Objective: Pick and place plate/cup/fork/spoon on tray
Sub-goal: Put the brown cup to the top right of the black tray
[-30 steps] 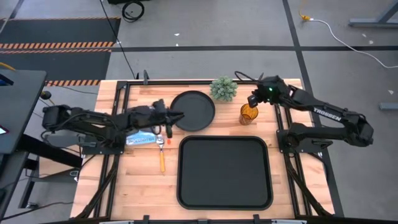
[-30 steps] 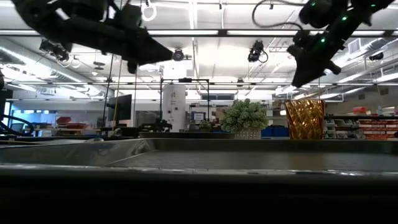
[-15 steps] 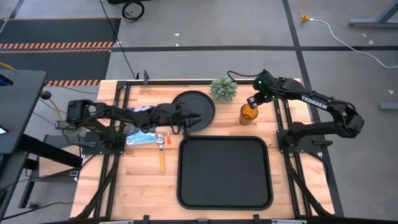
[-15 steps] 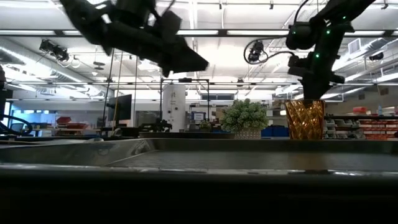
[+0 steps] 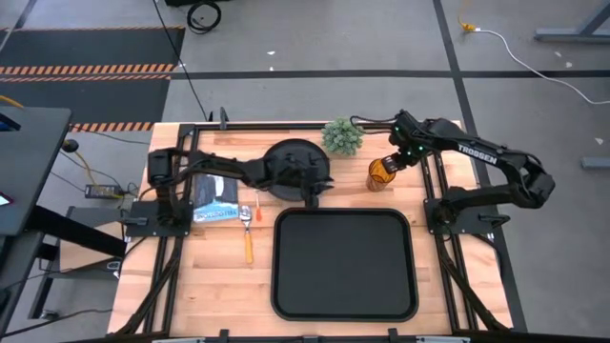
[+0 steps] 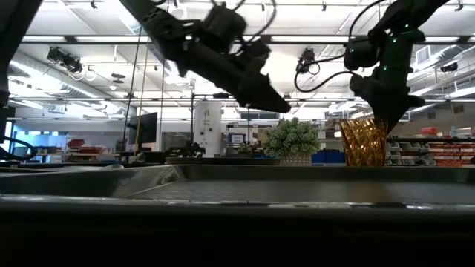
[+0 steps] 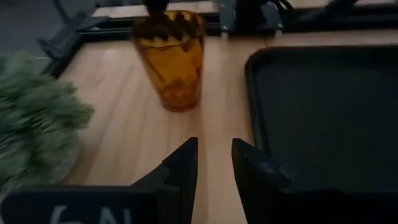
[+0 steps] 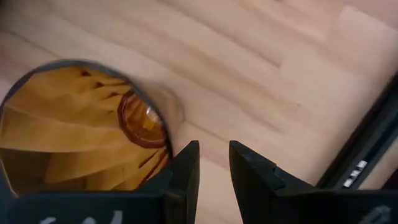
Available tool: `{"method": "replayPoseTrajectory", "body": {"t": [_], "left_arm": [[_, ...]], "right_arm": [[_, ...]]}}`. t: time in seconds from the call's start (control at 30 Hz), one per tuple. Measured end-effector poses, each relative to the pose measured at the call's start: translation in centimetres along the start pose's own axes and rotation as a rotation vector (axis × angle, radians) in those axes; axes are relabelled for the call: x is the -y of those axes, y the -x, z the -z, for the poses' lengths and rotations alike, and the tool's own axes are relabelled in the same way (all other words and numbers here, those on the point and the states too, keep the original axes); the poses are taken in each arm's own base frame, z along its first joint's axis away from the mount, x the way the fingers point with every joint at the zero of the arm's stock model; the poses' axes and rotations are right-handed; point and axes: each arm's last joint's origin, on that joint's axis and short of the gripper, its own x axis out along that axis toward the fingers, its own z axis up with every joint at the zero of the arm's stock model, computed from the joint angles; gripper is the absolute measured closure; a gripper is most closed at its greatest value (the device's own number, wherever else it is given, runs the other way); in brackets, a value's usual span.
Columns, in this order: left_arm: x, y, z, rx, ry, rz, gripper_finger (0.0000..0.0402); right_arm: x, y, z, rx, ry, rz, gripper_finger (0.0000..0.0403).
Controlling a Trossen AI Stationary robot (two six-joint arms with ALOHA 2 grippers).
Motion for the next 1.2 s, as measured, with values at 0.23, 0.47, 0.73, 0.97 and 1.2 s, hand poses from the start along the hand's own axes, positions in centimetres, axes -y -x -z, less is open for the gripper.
{"method": "replayPoseTrajectory", "body": {"t": [0.23,0.47,0.73,0.97,1.2], "left_arm": [[-0.5,-2.4,-0.8,-0.068,-0.011,0.014,0.0286],[-0.4,-2.5,-0.8,-0.116,-0.058,0.027,0.0222],[0.9,-2.5,-1.6,-0.182,-0.203,0.02,0.0202],[2.1,-2.1,-4.1,-0.219,-0.334,0.05,0.0225],[3.2,-1.9,-5.6,-0.18,-0.479,0.073,0.0235]], "right_arm": [[-1.3,-1.4,-0.8,-0.003,0.052,-0.013,0.0309],[-3.2,-2.4,-1.3,0.037,0.122,-0.059,0.0309],[-5.5,-4.0,-1.3,0.01,0.181,-0.119,0.0309],[-6.7,-4.4,-1.5,0.048,0.207,-0.157,0.0309],[-6.1,-3.0,-1.0,0.071,0.207,-0.163,0.0309]]}}
